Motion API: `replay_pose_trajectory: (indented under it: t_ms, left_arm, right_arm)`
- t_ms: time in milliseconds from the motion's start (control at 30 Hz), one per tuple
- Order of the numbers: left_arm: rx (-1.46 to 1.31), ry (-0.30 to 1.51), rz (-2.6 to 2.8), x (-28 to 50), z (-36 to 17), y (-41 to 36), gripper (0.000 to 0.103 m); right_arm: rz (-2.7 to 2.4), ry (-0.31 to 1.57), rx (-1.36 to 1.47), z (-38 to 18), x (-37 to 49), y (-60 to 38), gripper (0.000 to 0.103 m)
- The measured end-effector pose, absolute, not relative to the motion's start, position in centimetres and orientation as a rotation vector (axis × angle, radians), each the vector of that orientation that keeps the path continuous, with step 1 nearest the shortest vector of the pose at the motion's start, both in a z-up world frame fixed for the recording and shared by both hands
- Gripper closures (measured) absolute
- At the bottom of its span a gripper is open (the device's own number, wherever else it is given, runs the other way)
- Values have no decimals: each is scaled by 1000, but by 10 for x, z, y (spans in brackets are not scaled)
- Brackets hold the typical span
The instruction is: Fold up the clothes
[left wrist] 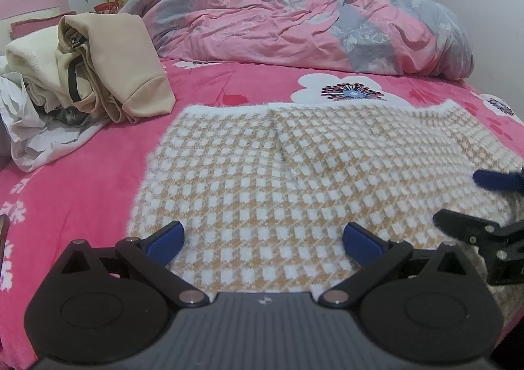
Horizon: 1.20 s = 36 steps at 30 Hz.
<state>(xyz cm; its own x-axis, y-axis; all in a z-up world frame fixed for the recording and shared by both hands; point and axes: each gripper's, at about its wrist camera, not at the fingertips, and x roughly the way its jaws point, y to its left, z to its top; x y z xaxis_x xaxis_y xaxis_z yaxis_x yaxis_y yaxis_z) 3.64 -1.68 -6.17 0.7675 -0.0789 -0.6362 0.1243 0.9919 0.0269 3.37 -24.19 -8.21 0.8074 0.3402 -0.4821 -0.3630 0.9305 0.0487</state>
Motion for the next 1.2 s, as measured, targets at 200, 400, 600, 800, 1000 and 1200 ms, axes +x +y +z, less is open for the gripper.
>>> replay_pose_trajectory:
  t_ms: [200,400,600,800,1000,1200]
  left_arm:
    - [55,685,-115,36,-62,-17,0]
    - [51,678,-119,34,-63,-17,0]
    - [45,669,-131,32,-63,-14,0]
    - [45,667,-138,31,-63,-13,0]
    - [43,665,-140,31,-61,-12,0]
    - [-67,650,-156,23,-42,5,0]
  right_arm:
    - [369,516,-32,-81,37,-242,1]
    - [290,513,-19,-61,55,-240,1]
    - [237,574,-10,-69,77,-230,1]
    - [204,567,37,-71,74,-235,1]
    - [213,577,24,-84,78,-234,1]
    - [211,579,6,-85,77,-231,1]
